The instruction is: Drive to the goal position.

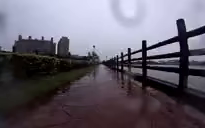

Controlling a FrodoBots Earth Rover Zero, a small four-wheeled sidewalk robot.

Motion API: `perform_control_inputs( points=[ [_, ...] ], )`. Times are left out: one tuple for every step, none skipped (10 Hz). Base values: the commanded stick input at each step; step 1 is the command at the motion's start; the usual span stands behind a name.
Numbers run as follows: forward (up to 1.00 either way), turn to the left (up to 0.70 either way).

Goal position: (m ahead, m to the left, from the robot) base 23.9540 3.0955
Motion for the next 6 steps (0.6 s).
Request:
perform_control_inputs(
  points=[
    [1.00, 0.00],
    [1.00, 0.00],
    [1.00, 0.00],
    [1.00, 0.00],
    [1.00, 0.00],
    [1.00, 0.00]
  ],
)
